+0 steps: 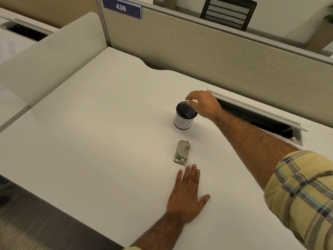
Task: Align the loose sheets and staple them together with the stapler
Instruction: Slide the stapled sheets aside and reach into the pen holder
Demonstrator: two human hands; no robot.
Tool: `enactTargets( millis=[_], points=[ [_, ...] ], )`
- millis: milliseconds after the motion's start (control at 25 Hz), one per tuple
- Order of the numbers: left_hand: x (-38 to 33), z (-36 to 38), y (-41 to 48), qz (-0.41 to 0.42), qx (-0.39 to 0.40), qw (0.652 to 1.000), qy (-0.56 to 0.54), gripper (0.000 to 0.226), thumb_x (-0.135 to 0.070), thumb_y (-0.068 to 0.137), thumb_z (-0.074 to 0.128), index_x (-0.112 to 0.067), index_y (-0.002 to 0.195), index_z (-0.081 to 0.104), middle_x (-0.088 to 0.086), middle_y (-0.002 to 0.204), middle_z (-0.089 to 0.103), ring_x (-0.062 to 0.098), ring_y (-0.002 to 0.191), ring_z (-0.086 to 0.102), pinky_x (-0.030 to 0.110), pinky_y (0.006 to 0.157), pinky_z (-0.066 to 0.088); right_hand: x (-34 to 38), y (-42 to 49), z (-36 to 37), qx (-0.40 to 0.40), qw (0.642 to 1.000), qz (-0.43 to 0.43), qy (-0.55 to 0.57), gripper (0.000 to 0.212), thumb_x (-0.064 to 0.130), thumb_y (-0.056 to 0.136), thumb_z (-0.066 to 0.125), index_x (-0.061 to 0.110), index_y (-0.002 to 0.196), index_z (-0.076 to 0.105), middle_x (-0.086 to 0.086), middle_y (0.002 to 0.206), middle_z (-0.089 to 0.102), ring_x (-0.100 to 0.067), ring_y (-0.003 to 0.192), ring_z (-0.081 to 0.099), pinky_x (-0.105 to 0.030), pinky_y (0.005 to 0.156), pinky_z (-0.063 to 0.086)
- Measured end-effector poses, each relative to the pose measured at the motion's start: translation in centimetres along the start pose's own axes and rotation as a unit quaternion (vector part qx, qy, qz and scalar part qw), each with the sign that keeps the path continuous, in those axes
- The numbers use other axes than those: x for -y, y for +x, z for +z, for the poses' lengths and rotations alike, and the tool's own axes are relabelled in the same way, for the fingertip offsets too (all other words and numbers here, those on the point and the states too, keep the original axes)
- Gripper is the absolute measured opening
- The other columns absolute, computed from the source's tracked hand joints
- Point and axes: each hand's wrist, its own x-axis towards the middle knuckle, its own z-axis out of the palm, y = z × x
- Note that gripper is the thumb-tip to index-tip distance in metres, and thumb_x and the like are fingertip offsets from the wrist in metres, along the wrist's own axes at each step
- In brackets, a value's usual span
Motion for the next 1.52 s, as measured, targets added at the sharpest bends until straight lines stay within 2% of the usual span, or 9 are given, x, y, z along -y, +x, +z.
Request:
enactTargets(
  millis=[80,240,400,600,720,920,1320,1440,1520],
  points=[
    [0.0,0.1,0.0,-0.001,0.0,1.0,0.004,0.083,-0.066,0.103,0.019,-0.009,0.162,0.004,0.009,0.171,-0.006,0.024,0.158,-0.009,0.048,0.124,-0.003,-0.5,-1.0,0.2,-0.012,1.0,-0.014,0.023,0.029,0.027,0.097,0.059,0.022,0.124,0.067,0.004,0.128,0.068,-0.017,0.115,0.061,-0.032,0.095,0.047],
    [0.1,0.0,0.1,-0.001,0.003,1.0,0.008,0.082,-0.064,0.103,0.021,-0.008,0.162,0.006,0.009,0.172,-0.004,0.023,0.158,-0.009,0.048,0.124,-0.002,-3.8,-6.2,1.6,-0.075,0.994,0.018,0.072,0.033,0.028,0.102,0.053,0.021,0.133,0.062,0.0,0.139,0.062,-0.018,0.128,0.055,-0.033,0.109,0.04],
    [0.0,-0.2,0.2,-0.003,0.013,1.0,0.019,0.082,-0.063,0.103,0.021,-0.008,0.162,0.006,0.009,0.172,-0.005,0.022,0.158,-0.01,0.049,0.126,0.0,-9.8,-17.1,5.3,0.012,0.995,0.094,0.019,0.051,0.044,0.105,0.038,0.026,0.153,0.038,0.003,0.163,0.033,-0.018,0.151,0.027,-0.039,0.123,0.02],
    [-0.3,-0.2,0.1,-0.007,0.017,0.999,0.041,0.079,-0.061,0.103,0.018,-0.008,0.162,0.009,0.009,0.172,0.0,0.023,0.158,-0.005,0.05,0.127,0.005,-13.3,-29.5,9.4,0.126,0.979,-0.066,-0.144,0.066,0.052,0.105,0.018,0.022,0.161,0.003,0.005,0.169,-0.005,-0.013,0.155,-0.011,-0.046,0.125,0.008],
    [-0.3,-0.1,0.0,-0.009,0.017,0.998,0.052,0.076,-0.058,0.104,0.014,-0.009,0.162,0.012,0.009,0.172,0.003,0.024,0.159,-0.001,0.05,0.126,0.007,-12.5,-30.8,11.2,0.132,0.968,-0.12,-0.178,0.067,0.052,0.105,0.022,0.02,0.161,0.004,0.003,0.17,-0.002,-0.016,0.156,-0.008,-0.047,0.124,0.002],
    [-0.4,0.0,0.1,-0.011,0.017,0.998,0.051,0.076,-0.059,0.104,0.005,-0.01,0.162,0.011,0.007,0.172,0.002,0.023,0.159,-0.001,0.048,0.126,0.005,-12.3,-27.2,12.0,0.12,0.964,-0.122,-0.205,0.069,0.053,0.103,0.025,0.018,0.161,0.009,0.0,0.17,0.005,-0.021,0.156,0.001,-0.052,0.123,0.003],
    [-0.4,0.2,-0.1,-0.011,0.026,0.998,0.064,0.081,-0.064,0.101,0.002,-0.012,0.163,0.004,0.005,0.171,-0.006,0.021,0.158,-0.007,0.047,0.126,0.002,-14.7,-26.3,11.0,0.084,0.982,0.065,-0.154,0.077,0.06,0.096,-0.001,0.018,0.159,-0.011,0.002,0.166,-0.019,-0.018,0.154,-0.016,-0.049,0.125,-0.006],
    [-0.5,0.1,-0.2,-0.013,0.027,0.997,0.066,0.081,-0.065,0.101,0.002,-0.012,0.163,0.002,0.004,0.171,-0.007,0.02,0.158,-0.008,0.046,0.125,0.003,-14.1,-27.4,11.4,0.056,0.992,0.091,-0.062,0.071,0.055,0.102,0.01,0.018,0.161,0.0,0.003,0.167,-0.011,-0.015,0.155,-0.01,-0.043,0.126,-0.006],
    [-0.6,0.1,-0.3,-0.012,0.021,0.997,0.067,0.082,-0.066,0.101,0.001,-0.013,0.163,0.001,0.003,0.171,-0.009,0.02,0.158,-0.01,0.046,0.126,0.002,-13.1,-27.4,10.5,0.005,0.981,0.148,0.121,0.057,0.045,0.106,0.028,0.019,0.157,0.027,0.004,0.166,0.019,-0.013,0.154,0.014,-0.038,0.127,0.006]
  ],
)
